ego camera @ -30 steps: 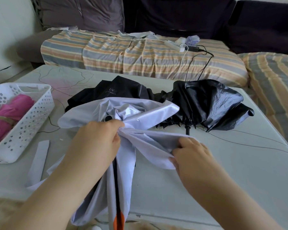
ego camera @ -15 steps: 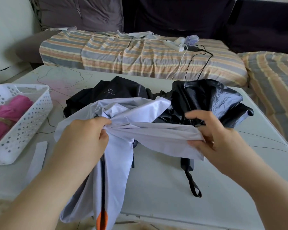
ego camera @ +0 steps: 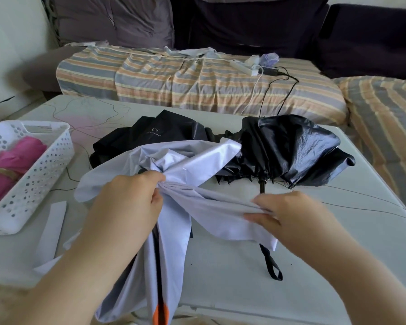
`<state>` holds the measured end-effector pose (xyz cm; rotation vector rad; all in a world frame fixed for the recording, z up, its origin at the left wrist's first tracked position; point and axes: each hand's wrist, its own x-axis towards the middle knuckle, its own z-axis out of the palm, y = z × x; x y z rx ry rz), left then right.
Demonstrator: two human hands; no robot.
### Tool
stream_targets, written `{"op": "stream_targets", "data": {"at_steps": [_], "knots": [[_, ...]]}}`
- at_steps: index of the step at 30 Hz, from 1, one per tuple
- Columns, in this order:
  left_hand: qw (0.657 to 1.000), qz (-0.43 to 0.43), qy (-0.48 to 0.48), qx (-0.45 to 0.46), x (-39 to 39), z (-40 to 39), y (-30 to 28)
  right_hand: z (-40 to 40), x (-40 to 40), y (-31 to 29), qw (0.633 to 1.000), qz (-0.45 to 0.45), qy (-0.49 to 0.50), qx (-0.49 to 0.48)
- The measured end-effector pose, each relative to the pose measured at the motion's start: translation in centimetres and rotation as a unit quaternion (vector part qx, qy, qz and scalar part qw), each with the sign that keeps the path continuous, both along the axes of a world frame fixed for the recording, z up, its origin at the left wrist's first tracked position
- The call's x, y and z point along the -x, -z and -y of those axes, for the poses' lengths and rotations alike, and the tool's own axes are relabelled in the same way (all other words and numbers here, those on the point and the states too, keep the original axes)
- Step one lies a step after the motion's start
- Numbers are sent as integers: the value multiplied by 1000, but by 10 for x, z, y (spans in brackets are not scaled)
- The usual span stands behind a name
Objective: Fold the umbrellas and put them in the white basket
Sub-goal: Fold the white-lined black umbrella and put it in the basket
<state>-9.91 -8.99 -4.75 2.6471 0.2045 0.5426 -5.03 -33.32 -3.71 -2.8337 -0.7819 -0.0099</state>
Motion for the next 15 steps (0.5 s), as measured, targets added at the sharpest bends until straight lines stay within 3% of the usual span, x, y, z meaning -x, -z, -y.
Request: {"op": "stream_targets", "data": {"at_steps": [2,4,6,8,9,12,15], "knots": [[1000,-1,-11,9,-2,-1,0,9,-8,1,998,41,-43,0],[1000,-2,-21,9,-3,-7,-1,29,-14,-5,994,95,-19,-48],[1000,-2,-29,0,-3,-13,-2,46,-20,-10,997,53,50,-11],[1000,6,-28,1,0,-14,-4,59,-20,-9,994,26,97,-42],[1000,6,-23,3,1,-13,-5,57,-20,-9,992,55,97,-63],[1000,-8,-11,-14,-1,-6,-2,11,0,-14,973,127,11,-193],[999,-11,8,-29,1,0,0,-36,22,-11,970,48,-41,-234]]}}
